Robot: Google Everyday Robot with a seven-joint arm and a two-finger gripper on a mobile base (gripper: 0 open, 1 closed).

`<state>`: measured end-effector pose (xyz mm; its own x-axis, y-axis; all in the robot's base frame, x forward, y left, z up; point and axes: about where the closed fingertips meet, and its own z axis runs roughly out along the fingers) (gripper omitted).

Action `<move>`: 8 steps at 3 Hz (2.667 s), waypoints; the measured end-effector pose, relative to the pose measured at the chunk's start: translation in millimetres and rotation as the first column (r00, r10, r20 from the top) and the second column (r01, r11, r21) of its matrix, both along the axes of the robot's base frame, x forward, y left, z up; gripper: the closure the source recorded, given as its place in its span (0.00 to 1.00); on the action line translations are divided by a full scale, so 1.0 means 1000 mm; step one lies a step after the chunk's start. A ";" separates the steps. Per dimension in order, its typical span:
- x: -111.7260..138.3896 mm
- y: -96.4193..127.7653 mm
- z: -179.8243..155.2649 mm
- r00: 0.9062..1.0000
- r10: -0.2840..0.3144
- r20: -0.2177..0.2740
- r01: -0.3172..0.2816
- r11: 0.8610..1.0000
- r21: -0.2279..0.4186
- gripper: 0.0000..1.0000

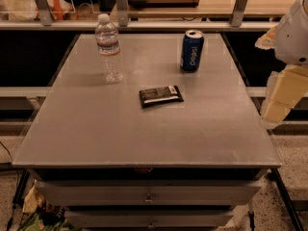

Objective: Pick water bottle

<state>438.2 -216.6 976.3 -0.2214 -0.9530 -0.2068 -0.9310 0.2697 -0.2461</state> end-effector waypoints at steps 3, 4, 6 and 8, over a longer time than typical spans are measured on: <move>-0.007 0.005 0.000 0.973 -0.225 0.047 0.216 0.965 0.150 0.00; -0.019 0.012 -0.017 0.943 -0.328 0.057 0.295 0.903 0.312 0.00; 0.003 0.033 -0.025 0.905 -0.387 0.178 0.218 0.780 0.587 0.00; 0.075 0.040 0.008 0.817 -0.484 0.312 0.127 0.680 0.722 0.00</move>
Offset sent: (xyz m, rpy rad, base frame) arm 0.0149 -0.0027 0.0016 0.0759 -0.0378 -0.2172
